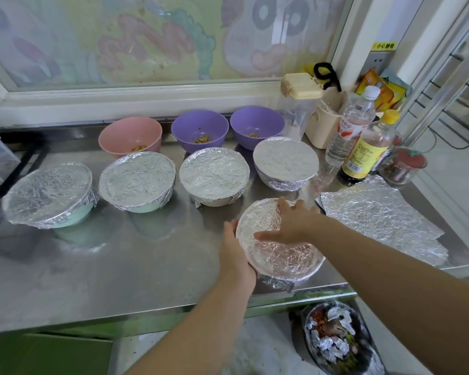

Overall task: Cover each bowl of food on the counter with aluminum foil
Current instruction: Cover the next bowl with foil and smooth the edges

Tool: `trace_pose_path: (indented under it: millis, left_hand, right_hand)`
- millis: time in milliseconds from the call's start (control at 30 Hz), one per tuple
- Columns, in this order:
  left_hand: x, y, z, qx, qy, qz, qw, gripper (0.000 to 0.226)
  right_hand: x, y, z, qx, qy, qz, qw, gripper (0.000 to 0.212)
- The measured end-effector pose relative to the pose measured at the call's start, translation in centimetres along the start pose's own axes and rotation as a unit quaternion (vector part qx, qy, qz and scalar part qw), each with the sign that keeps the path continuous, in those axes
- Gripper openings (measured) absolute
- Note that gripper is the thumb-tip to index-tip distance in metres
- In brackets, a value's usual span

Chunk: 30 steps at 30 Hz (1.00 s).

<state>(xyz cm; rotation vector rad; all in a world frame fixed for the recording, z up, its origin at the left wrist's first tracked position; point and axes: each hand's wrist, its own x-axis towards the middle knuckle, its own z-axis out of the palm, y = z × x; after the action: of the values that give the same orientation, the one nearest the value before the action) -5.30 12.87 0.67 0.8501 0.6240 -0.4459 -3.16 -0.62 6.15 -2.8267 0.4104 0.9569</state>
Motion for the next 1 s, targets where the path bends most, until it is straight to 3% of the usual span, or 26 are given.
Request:
trace_pose_path:
  millis: [167,400,500,600,733,867,1000]
  left_hand:
    - [0.1,0.7,0.8,-0.047,0.015,0.0,0.999,0.038]
    - [2.3,2.9,-0.2,0.005,0.004,0.039,0.999,0.042]
    - [2.0,2.5,-1.5,0.07,0.011,0.054,0.996,0.037]
    - [0.1,1.2,-3.2,0.176,-0.012,0.093,0.98,0.029]
    - [-3.2,-0.3,-4.4,0.312,-0.093,0.151,0.933,0.043]
    - [-3.8,-0.7,-4.3,0.367,-0.091,0.187,0.907,0.048]
    - [-2.3,0.1,-4.5,0.303,-0.092,0.1,0.943,0.048]
  right_hand:
    - [-0.3,0.1,0.1,-0.013,-0.005,0.003,1.0,0.131]
    - [-0.5,2.5,-0.7,0.024,-0.002,-0.024,0.999,0.142]
    - [0.0,1.4,-0.3,-0.006,0.041,-0.091,0.995,0.141]
    - [0.7,-0.1,0.4,-0.059,0.031,-0.142,0.988,0.14]
    - [1.0,-0.6,0.9,-0.085,0.022,-0.139,0.986,0.14]
    - [0.8,-0.8,0.8,-0.064,0.016,-0.118,0.991,0.14]
    - [1.0,-0.9,1.4,-0.025,0.024,-0.08,0.996,0.14]
